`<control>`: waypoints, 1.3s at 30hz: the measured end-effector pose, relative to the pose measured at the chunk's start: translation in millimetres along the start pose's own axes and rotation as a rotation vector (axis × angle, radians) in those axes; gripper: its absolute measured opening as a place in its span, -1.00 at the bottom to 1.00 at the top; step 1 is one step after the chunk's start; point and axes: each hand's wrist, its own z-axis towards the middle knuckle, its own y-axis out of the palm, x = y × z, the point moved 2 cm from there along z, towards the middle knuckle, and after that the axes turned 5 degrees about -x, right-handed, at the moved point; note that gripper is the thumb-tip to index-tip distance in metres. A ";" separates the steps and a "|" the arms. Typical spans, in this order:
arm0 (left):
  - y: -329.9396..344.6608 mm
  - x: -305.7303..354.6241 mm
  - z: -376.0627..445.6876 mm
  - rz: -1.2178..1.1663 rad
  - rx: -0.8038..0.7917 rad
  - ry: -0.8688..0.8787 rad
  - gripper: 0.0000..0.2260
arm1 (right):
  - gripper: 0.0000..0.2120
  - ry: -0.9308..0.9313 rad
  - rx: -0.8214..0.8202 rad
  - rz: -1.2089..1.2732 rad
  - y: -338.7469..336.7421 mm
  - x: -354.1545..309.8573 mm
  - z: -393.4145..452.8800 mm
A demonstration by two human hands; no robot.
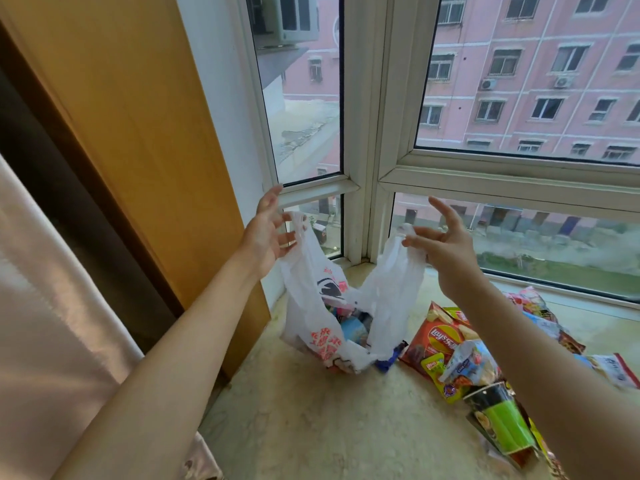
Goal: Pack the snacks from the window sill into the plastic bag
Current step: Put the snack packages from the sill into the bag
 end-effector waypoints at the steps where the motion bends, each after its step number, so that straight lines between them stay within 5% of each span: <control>1: 4.0 2.7 0.7 0.015 -0.024 0.006 -0.69 | -0.25 -0.001 -0.002 -0.005 -2.9 0.7 0.7; 8: -1.5 -25.3 -23.8 0.391 -0.076 -0.065 -0.26 | -0.05 0.065 -0.024 -0.100 -23.9 22.8 -11.4; 16: -30.5 -33.9 -56.5 0.568 -0.019 -0.143 -0.10 | 0.05 0.133 0.094 -0.047 -54.6 46.9 -24.7; 22: -19.7 -30.7 -61.3 1.091 -0.126 -0.216 -0.11 | 0.06 0.062 -0.015 -0.437 -41.2 43.0 -31.7; 30: 25.3 -8.3 -66.2 2.019 0.119 0.050 -0.28 | 0.05 -0.058 -0.089 -0.877 -30.7 40.9 -45.5; 35: 41.7 -57.3 -70.2 1.978 -0.046 0.213 -0.30 | 0.01 -0.067 -0.129 -0.926 -27.0 51.4 -61.7; 39: 40.7 -98.8 -76.5 1.934 -0.152 0.153 -0.36 | -0.10 -0.048 -0.164 -0.967 -24.3 65.2 -75.5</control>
